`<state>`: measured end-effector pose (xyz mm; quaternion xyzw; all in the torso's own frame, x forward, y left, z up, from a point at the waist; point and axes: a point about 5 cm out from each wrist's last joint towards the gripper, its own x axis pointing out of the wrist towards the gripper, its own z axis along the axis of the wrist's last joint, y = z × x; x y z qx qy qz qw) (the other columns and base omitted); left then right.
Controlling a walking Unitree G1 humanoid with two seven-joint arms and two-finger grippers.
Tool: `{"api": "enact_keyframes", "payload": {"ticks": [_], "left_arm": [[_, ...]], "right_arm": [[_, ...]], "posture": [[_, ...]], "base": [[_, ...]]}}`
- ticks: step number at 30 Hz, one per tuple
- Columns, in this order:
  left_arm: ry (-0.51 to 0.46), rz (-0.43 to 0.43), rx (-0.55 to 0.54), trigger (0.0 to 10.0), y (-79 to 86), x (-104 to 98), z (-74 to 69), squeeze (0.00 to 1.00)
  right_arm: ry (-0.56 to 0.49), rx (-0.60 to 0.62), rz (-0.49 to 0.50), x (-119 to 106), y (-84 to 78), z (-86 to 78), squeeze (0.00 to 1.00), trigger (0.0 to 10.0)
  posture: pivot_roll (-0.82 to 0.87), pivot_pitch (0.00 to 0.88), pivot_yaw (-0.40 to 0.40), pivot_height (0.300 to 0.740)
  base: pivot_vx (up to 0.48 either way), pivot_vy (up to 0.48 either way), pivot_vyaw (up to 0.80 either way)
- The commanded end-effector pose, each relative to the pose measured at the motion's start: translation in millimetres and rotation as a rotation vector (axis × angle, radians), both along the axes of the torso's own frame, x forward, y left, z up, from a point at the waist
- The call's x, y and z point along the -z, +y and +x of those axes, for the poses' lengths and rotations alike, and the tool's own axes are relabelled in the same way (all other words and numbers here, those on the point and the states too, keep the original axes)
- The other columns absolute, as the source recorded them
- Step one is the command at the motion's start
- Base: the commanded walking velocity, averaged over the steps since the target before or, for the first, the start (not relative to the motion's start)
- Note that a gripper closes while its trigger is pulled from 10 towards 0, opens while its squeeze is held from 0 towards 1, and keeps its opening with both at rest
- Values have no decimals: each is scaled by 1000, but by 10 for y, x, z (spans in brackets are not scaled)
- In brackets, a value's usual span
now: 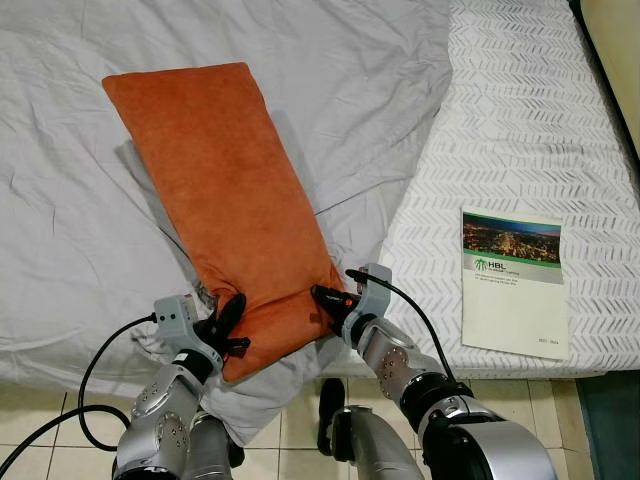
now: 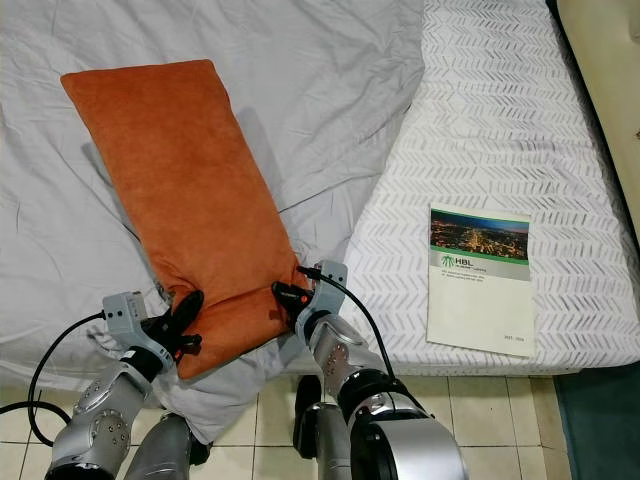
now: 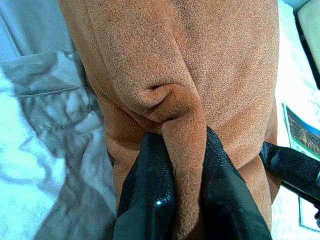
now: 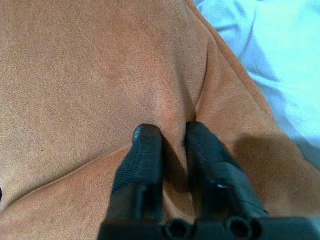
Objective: Clean up the room
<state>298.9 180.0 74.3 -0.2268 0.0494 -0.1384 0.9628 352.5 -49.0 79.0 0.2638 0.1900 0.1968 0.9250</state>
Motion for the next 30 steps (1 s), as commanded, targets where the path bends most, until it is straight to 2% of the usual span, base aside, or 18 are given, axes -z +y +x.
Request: {"api": "enact_keyframes", "payload": {"ticks": [1,14,18,19,20,22,23,25,26,28,29,30], "left_arm": [[181,17,-12,0,83,390,-274,0],[162,81,10,0,76,273,-175,0],[156,121,20,0,86,247,-139,0],[160,157,12,0,100,246,-126,0],[157,180,12,5333,111,232,-115,1000],[156,192,11,5333,121,228,-108,1000],[138,224,6,10000,163,176,-93,1000],[70,326,-22,10000,297,0,-56,1000],[70,326,-22,10000,297,0,-56,1000],[-16,457,-29,10000,365,-208,-45,1000],[-76,558,-18,10000,342,-310,-60,1000],[-76,558,-18,10000,342,-310,-60,1000]], "right_arm": [[233,36,12,474,53,-331,0,0],[240,76,53,499,7,-342,0,0],[240,84,39,521,-34,-349,0,0],[240,89,31,532,-57,-352,0,0],[242,98,26,541,-87,-352,0,0],[243,104,24,547,-105,-353,0,0],[240,112,13,547,-144,-342,0,0],[223,117,3,523,-215,-308,0,0],[223,117,3,523,-215,-308,0,0],[190,141,-13,474,-296,-255,0,0],[155,164,-33,439,-362,-221,0,0],[155,164,-33,439,-362,-221,0,0]], "posture": [[109,598,-167,740],[96,600,-142,740],[88,601,-140,740],[88,600,-138,740],[89,595,-136,740],[88,588,-135,740],[85,573,-137,740],[76,536,-140,740],[76,536,-140,740],[73,507,-142,740],[79,473,-140,740],[79,473,-140,740]], "base": [[0,0,0],[0,0,0],[0,0,0],[0,0,0],[0,0,0],[0,0,0],[0,0,0],[0,0,0],[0,0,0],[0,0,0],[0,0,0],[0,0,0]]}}
